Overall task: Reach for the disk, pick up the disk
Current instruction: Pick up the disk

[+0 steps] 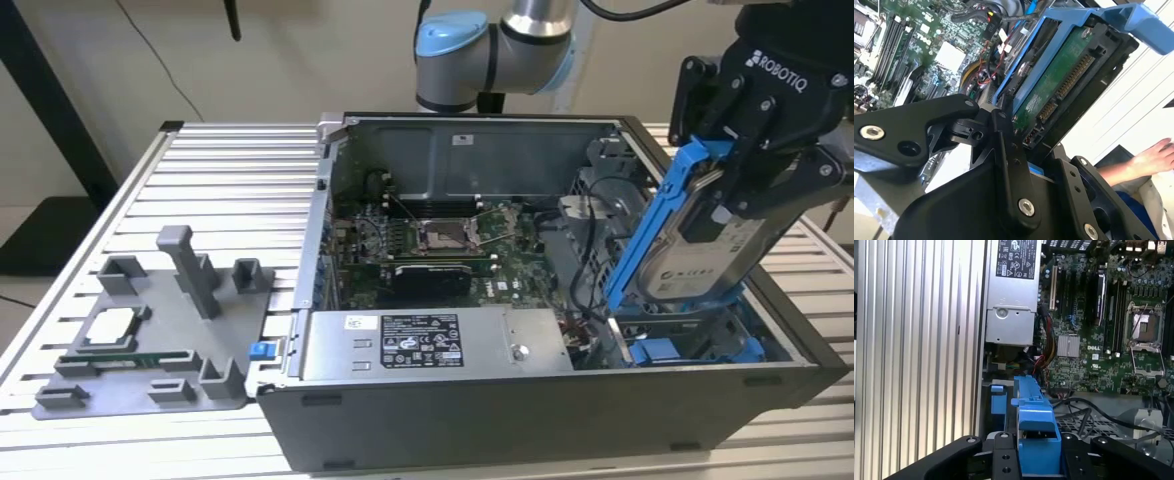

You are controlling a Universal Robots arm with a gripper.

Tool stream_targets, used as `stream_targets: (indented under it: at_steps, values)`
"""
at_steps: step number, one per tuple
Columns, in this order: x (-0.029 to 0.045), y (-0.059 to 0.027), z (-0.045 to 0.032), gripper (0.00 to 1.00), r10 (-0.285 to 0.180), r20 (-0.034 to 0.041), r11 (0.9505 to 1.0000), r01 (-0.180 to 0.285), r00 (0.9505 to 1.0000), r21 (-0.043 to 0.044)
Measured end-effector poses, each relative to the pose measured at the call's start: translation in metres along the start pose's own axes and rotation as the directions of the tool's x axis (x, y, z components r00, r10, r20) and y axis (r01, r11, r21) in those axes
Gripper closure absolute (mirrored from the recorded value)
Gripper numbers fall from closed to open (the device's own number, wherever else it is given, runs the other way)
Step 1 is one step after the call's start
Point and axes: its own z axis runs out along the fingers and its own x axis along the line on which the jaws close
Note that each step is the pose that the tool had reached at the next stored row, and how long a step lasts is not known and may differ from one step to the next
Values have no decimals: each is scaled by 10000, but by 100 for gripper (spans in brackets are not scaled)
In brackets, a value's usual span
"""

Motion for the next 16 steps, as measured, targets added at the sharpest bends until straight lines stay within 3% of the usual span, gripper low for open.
stream_targets:
  at_steps: [10, 16]
  values:
    - [26, -103, 52, 100, 21, 0, 10000, -21, 10000, 0]
    - [26, -112, 54, 100, 22, -2, 10000, -22, 10000, 0]
